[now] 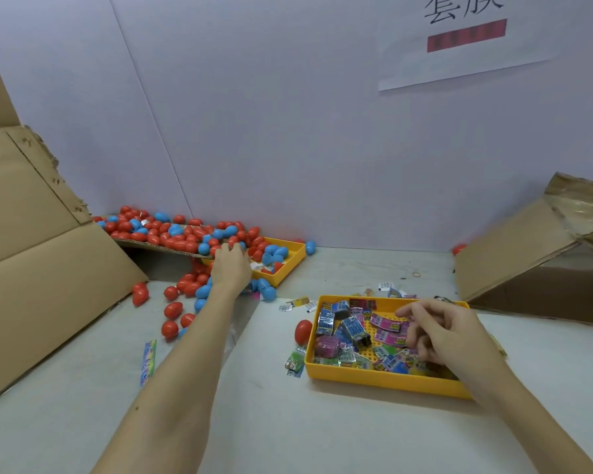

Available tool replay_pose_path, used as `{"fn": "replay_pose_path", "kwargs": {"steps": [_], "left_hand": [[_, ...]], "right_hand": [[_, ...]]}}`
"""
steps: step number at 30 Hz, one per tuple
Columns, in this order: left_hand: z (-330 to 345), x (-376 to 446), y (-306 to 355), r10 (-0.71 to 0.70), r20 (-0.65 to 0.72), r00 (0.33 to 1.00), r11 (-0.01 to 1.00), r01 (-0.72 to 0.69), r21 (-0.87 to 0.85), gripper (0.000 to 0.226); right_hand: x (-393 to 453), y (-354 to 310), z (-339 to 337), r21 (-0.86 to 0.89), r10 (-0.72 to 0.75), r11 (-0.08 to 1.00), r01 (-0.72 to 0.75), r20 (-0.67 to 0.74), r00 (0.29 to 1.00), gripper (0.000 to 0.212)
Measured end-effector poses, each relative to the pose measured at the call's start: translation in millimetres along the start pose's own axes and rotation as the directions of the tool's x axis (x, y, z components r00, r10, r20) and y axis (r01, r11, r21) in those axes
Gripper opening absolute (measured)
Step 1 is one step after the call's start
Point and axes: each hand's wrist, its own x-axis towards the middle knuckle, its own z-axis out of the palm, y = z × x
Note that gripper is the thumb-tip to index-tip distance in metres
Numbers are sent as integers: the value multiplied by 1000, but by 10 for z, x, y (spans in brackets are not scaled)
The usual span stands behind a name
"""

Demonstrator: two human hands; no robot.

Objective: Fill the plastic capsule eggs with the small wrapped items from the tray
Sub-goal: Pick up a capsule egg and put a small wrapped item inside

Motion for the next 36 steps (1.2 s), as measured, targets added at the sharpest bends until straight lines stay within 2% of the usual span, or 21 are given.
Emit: {"fn": "replay_pose_path", "kwargs": {"steps": [5, 7, 11, 15, 17, 19, 21, 23, 26, 29, 32, 36], "left_hand": [[130, 272, -60, -5, 282, 960, 987, -40, 154, 43], [155, 335, -56, -11, 319, 948, 987, -41, 155, 44], [209, 338, -34, 5, 215, 977, 999, -16, 51, 14], [189, 213, 71, 68, -15, 998, 992, -66, 104, 11], [120, 47, 179, 128, -141, 982, 991, -131, -18, 14], [4, -228, 343, 166, -177, 970, 953, -204, -226, 22], [-112, -554, 540, 214, -154, 964, 882, -259, -393, 27], [-196, -909, 756, 252, -97, 963, 787, -262, -559, 21], [-243, -1433, 1041, 304, -14, 953, 622, -210, -754, 13], [-240, -1768, 1186, 363, -38, 931, 588, -261, -766, 14], [-225, -1878, 1191, 360, 16, 933, 575, -208, -792, 18], [-229, -1881, 1096, 348, 67, 935, 592, -164, -789, 34]], "right_hand": [[58, 39, 5, 25, 19, 1000, -19, 7, 1000, 30], [67, 52, 14, 14, 17, 1000, -17, 15, 1000, 30], [87, 65, 31, -8, 27, 1000, -27, 13, 1000, 31], [84, 68, 26, -36, 32, 999, -32, 8, 999, 32], [82, 69, 17, -48, 38, 998, -38, -3, 999, 32], [70, 62, 19, -94, 31, 995, -33, -23, 999, 32], [39, 55, 31, -177, -18, 984, 8, -57, 998, 29], [-13, 45, 48, -313, -119, 945, 89, -80, 990, 25], [-77, 27, 97, -544, -247, 810, 221, 27, 969, 20], [-116, 7, 144, -681, -184, 681, 268, 195, 963, 36], [-129, 4, 181, -792, -115, 544, 278, 257, 959, 49], [-122, 18, 200, -798, -116, 544, 260, 235, 965, 50]]}}
